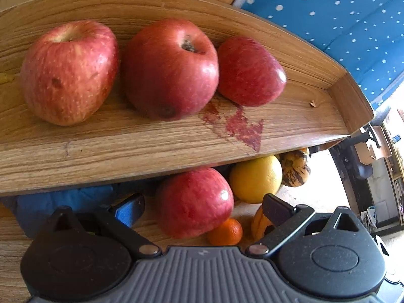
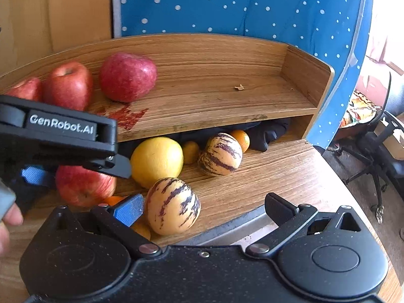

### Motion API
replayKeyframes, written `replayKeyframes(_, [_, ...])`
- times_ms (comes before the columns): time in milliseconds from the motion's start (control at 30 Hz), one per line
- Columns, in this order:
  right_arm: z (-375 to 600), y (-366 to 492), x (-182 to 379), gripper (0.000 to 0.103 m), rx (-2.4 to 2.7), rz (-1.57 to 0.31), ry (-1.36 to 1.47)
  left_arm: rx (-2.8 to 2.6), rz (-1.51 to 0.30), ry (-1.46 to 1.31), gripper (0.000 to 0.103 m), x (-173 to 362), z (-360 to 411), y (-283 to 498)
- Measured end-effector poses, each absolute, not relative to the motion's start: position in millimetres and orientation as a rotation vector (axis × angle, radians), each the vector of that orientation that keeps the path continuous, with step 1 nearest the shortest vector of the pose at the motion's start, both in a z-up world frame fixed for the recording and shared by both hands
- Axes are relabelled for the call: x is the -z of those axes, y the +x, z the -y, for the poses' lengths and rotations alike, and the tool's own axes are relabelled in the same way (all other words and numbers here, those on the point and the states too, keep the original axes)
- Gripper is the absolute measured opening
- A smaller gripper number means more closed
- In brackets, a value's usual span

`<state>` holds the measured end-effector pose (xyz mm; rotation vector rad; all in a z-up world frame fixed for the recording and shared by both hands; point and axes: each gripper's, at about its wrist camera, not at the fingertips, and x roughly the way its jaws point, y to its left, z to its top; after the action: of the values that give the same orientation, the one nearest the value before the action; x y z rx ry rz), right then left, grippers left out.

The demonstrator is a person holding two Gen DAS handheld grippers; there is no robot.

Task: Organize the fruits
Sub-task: 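Close the left tool on the red apple while the right tool grips the striped pepino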

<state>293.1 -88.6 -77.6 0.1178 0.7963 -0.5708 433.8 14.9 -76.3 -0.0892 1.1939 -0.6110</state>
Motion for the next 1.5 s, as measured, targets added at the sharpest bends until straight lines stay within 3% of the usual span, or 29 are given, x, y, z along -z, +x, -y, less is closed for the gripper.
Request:
replayKeyframes(267, [91,304,85,0.093,0.534,-0.820,0.128,0.590,-1.214,-0.124,0.092,85,-23,442])
replayKeyframes(833, [93,320,106,0.061,0.482,-0.876,0.202,0.600,-1.199,-0.176,0.072,88,-32,442])
replayKeyframes(933, [92,320,106,0.056,0.473,-0.867,0.202,0.599,-1.194,-0.174,0.073,88,-31,441])
replayKeyframes(1500, [75,305,93,0.055,0.468,-0.808,0.156,0.595,-1.185,-0.168,0.072,85,-33,426])
